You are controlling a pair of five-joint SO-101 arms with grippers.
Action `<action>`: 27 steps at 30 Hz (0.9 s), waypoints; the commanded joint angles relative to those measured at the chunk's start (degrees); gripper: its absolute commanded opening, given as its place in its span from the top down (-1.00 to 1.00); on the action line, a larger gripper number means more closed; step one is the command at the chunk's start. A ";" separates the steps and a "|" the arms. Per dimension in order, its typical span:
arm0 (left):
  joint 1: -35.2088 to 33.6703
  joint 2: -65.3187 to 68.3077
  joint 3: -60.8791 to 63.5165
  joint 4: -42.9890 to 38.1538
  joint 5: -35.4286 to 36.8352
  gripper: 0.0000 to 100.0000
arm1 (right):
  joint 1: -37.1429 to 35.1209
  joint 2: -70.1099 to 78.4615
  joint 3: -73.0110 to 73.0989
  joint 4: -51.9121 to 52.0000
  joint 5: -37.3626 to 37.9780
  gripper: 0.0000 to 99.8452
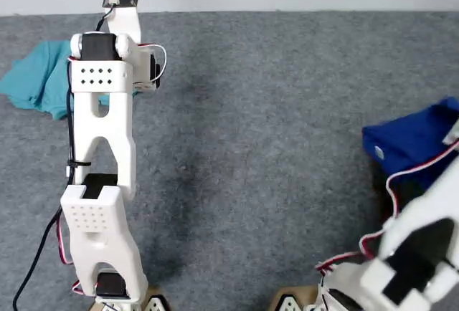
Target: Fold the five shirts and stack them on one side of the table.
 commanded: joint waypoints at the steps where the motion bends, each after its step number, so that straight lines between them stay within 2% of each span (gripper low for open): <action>1: 0.09 -3.60 -0.13 1.14 -0.44 0.81 | 2.86 -5.93 0.18 2.95 0.00 0.98; 5: 0.09 -3.60 -0.13 1.14 -0.44 0.81 | 8.48 -5.67 1.85 4.09 3.25 0.98; 10: 0.09 -3.60 2.68 1.14 -0.44 0.81 | 14.37 -2.95 11.69 -1.54 7.65 0.98; 15: 0.09 -3.60 3.82 1.14 -0.44 0.81 | 17.27 -1.19 22.86 -13.14 10.73 0.98; 19: 0.09 -3.69 3.74 1.14 -0.44 0.81 | 18.68 -0.66 26.37 -19.38 10.99 0.98; 23: 0.09 -3.69 3.65 1.14 -0.44 0.81 | 18.42 -0.66 28.40 -22.11 14.68 0.98; 27: 0.09 -3.69 3.74 1.14 -0.44 0.81 | 19.21 -0.66 30.07 -22.20 14.86 0.98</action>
